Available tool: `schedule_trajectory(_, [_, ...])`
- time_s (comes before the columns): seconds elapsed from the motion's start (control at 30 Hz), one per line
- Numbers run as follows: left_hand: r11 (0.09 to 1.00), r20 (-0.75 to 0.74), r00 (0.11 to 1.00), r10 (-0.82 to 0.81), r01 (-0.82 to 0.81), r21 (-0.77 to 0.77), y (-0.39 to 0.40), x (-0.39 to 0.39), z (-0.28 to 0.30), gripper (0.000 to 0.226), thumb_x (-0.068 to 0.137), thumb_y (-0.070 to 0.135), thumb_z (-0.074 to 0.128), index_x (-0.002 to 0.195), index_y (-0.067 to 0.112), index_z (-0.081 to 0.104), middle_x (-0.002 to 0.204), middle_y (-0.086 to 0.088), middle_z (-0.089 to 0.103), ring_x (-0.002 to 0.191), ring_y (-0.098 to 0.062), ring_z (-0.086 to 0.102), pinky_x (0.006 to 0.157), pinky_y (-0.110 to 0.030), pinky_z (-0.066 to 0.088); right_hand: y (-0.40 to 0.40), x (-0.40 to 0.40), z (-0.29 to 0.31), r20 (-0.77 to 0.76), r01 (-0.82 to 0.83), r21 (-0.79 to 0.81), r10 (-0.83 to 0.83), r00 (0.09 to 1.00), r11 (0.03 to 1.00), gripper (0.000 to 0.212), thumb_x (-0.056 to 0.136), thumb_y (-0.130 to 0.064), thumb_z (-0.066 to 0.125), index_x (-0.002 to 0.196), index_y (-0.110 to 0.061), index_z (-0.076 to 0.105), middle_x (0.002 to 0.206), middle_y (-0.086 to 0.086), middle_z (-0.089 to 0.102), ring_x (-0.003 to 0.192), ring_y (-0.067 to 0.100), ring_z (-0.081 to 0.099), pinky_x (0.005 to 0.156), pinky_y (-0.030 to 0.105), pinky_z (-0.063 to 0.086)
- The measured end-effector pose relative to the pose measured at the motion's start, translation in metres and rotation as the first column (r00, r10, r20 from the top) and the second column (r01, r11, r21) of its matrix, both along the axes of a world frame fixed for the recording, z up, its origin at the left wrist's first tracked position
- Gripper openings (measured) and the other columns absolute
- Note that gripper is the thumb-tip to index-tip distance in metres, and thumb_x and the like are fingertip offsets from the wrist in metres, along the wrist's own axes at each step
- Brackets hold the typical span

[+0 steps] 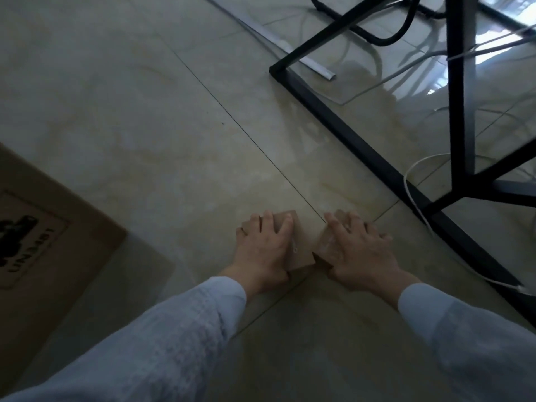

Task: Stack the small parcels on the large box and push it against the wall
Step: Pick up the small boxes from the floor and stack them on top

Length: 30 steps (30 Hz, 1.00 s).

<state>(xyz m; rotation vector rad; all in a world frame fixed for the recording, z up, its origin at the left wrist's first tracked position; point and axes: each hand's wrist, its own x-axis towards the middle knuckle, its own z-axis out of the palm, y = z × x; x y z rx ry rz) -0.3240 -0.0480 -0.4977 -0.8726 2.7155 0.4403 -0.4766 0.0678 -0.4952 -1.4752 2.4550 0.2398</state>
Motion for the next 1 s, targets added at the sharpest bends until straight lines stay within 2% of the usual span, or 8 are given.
schedule_trajectory(0.2, [0.992,-0.111,0.994,0.009,-0.023,-0.124,-0.025,0.034,0.059,0.105,0.063,0.047,0.072,0.141,0.022,0.006,0.145,-0.019,0.017,0.129,-0.040,0.020,0.101,-0.054,0.032,-0.035,0.017,0.066,-0.021,-0.095,-0.124,0.093,0.995,0.988,0.103,0.065,-0.060,0.064,0.140,-0.040,-0.003,0.145,0.010,0.020,0.120,0.036,0.034,0.095,0.051,0.037])
schedule_trajectory(0.33, [0.962,-0.203,0.979,0.018,-0.072,-0.263,-0.043,0.079,0.128,0.104,0.062,0.046,0.072,0.140,0.022,0.008,0.143,-0.018,0.020,0.125,-0.040,0.024,0.097,-0.053,0.037,-0.063,0.052,0.133,-0.127,-0.213,-0.235,0.187,0.974,0.948,0.103,0.064,-0.064,0.064,0.140,-0.042,-0.001,0.145,0.010,0.020,0.121,0.035,0.033,0.094,0.055,0.033])
schedule_trajectory(0.47, [0.920,-0.256,0.966,0.036,-0.132,-0.369,-0.042,0.140,0.205,0.105,0.062,0.047,0.071,0.140,0.022,0.005,0.142,-0.018,0.020,0.125,-0.040,0.025,0.095,-0.053,0.038,-0.075,0.101,0.207,-0.230,-0.346,-0.284,0.287,0.930,0.894,0.107,0.058,-0.070,0.063,0.140,-0.043,0.001,0.144,0.012,0.027,0.115,0.037,0.040,0.088,0.055,0.039])
schedule_trajectory(0.6, [0.863,-0.294,0.955,0.046,-0.186,-0.470,-0.023,0.214,0.280,0.103,0.066,0.047,0.069,0.139,0.025,0.000,0.143,-0.015,0.016,0.128,-0.039,0.019,0.099,-0.057,0.035,-0.081,0.161,0.281,-0.358,-0.513,-0.352,0.394,0.847,0.783,0.108,0.046,-0.065,0.060,0.142,-0.036,0.020,0.132,0.020,0.043,0.101,0.043,0.050,0.075,0.058,0.045])
schedule_trajectory(0.73, [0.806,-0.323,0.940,0.111,-0.275,-0.525,-0.005,0.284,0.343,0.101,0.071,0.049,0.068,0.136,0.031,-0.007,0.149,-0.007,0.008,0.136,-0.036,0.009,0.108,-0.055,0.024,-0.092,0.223,0.344,-0.431,-0.644,-0.379,0.489,0.759,0.665,0.109,0.044,-0.065,0.055,0.142,-0.038,0.015,0.132,0.018,0.041,0.103,0.041,0.049,0.076,0.058,0.045])
schedule_trajectory(0.8, [0.758,-0.327,0.931,0.165,-0.331,-0.562,0.001,0.317,0.370,0.100,0.070,0.052,0.068,0.135,0.031,-0.006,0.151,-0.010,0.009,0.138,-0.036,0.011,0.108,-0.053,0.026,-0.096,0.255,0.370,-0.477,-0.690,-0.385,0.508,0.717,0.613,0.108,0.046,-0.068,0.052,0.143,-0.035,0.016,0.134,0.018,0.041,0.105,0.042,0.049,0.076,0.058,0.046])
schedule_trajectory(0.9, [0.696,-0.358,0.906,0.227,-0.408,-0.591,0.005,0.367,0.408,0.098,0.065,0.057,0.067,0.133,0.034,0.000,0.146,-0.007,0.020,0.134,-0.030,0.021,0.102,-0.045,0.034,-0.099,0.305,0.407,-0.468,-0.727,-0.400,0.557,0.686,0.559,0.104,0.050,-0.070,0.046,0.143,-0.036,0.016,0.134,0.014,0.041,0.108,0.041,0.049,0.077,0.057,0.045])
schedule_trajectory(1.0, [0.673,-0.360,0.881,0.308,-0.469,-0.572,0.002,0.412,0.436,0.097,0.062,0.059,0.067,0.134,0.033,0.006,0.140,-0.003,0.029,0.130,-0.025,0.028,0.096,-0.039,0.037,-0.103,0.345,0.434,-0.433,-0.773,-0.396,0.641,0.633,0.496,0.104,0.050,-0.072,0.039,0.140,-0.044,-0.003,0.141,0.003,0.029,0.116,0.032,0.041,0.086,0.052,0.040])
